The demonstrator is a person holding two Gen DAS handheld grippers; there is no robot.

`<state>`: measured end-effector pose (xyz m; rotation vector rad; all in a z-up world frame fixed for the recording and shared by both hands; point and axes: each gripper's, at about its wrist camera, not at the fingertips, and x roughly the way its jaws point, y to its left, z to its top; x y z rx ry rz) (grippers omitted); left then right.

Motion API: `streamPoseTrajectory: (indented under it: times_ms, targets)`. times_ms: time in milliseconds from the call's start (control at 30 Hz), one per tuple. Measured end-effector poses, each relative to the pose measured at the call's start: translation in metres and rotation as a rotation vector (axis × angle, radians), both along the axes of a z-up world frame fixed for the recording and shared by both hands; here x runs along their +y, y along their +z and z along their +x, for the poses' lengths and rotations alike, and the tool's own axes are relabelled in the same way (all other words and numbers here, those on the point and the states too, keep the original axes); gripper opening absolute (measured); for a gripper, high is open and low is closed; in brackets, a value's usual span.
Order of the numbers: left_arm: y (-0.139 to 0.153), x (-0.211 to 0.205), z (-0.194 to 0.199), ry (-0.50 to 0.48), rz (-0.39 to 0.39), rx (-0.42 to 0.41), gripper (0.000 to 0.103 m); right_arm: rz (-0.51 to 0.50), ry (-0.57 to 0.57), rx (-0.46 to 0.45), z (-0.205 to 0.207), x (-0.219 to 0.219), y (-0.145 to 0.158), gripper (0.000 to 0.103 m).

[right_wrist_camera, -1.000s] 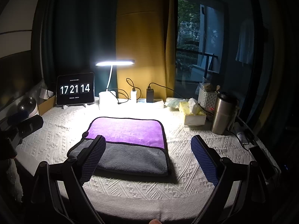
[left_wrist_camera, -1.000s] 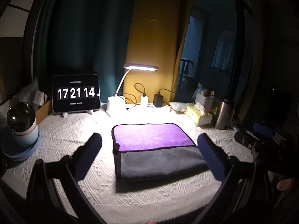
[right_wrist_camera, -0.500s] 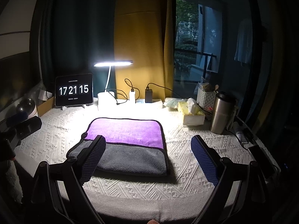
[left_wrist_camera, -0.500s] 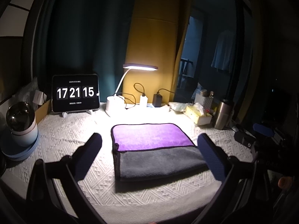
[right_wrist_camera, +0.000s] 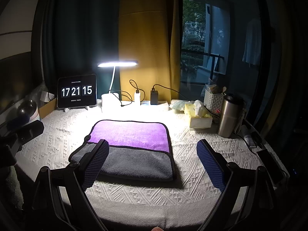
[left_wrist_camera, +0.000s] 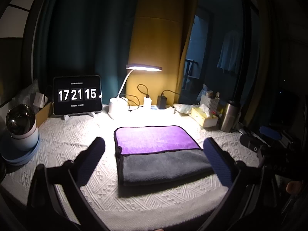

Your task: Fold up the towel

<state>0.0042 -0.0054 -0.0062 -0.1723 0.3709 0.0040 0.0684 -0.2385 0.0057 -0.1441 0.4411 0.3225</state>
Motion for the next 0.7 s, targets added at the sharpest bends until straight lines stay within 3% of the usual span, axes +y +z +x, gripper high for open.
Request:
streamPoseTrajectory:
  times_ms: [700]
  targets:
    - [-0.0030,-0.0045,0.0026,-0.017,0.005,0.006,0.103,0.001,0.001,0.003,0.0012,0.0006,-0.0018,0.095]
